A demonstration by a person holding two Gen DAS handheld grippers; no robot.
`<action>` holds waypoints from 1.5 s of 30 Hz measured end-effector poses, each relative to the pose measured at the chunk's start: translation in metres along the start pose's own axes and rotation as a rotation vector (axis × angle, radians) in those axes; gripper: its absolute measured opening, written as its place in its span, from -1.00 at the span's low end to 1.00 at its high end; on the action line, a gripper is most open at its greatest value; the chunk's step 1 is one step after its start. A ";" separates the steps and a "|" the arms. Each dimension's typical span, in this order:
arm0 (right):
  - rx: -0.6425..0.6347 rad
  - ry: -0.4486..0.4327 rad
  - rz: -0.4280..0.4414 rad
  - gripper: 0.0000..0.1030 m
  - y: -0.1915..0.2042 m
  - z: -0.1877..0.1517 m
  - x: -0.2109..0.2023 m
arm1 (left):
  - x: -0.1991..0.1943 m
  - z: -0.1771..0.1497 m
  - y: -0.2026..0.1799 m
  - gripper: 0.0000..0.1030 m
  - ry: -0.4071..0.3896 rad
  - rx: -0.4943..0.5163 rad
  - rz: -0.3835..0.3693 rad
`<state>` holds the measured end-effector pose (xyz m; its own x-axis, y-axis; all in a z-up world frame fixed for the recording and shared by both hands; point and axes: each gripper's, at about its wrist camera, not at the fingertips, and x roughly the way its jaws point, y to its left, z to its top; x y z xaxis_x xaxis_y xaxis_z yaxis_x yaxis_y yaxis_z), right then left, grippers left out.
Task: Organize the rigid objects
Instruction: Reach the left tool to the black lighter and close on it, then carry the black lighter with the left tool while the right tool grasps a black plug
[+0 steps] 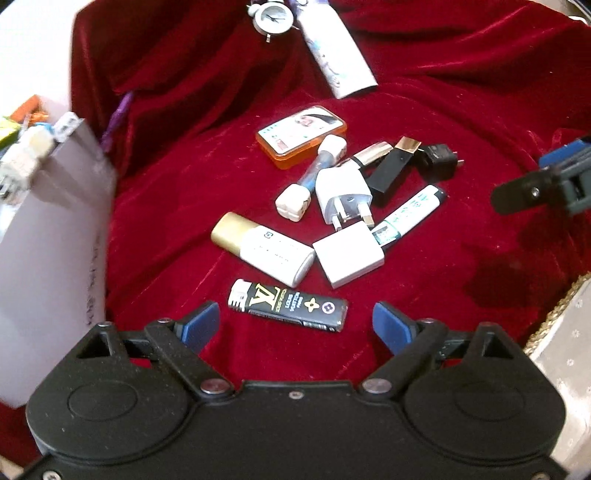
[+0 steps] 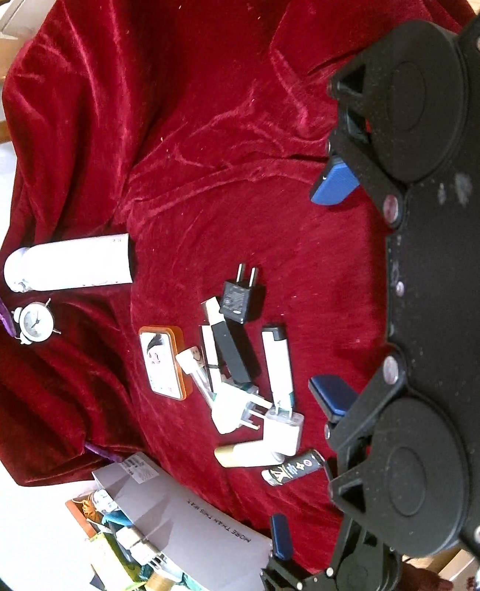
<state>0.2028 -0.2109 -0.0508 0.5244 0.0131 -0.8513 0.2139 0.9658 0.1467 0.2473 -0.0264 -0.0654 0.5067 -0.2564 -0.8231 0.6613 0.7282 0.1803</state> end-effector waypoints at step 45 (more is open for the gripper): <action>0.008 -0.001 -0.082 -0.11 0.004 0.037 0.062 | -0.001 -0.007 0.007 0.55 0.067 -0.464 -0.009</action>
<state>0.2670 -0.2155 -0.0846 0.5055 -0.0667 -0.8602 0.2632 0.9614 0.0802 0.2479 -0.0165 -0.0670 0.4551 -0.2331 -0.8594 0.3407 0.9373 -0.0738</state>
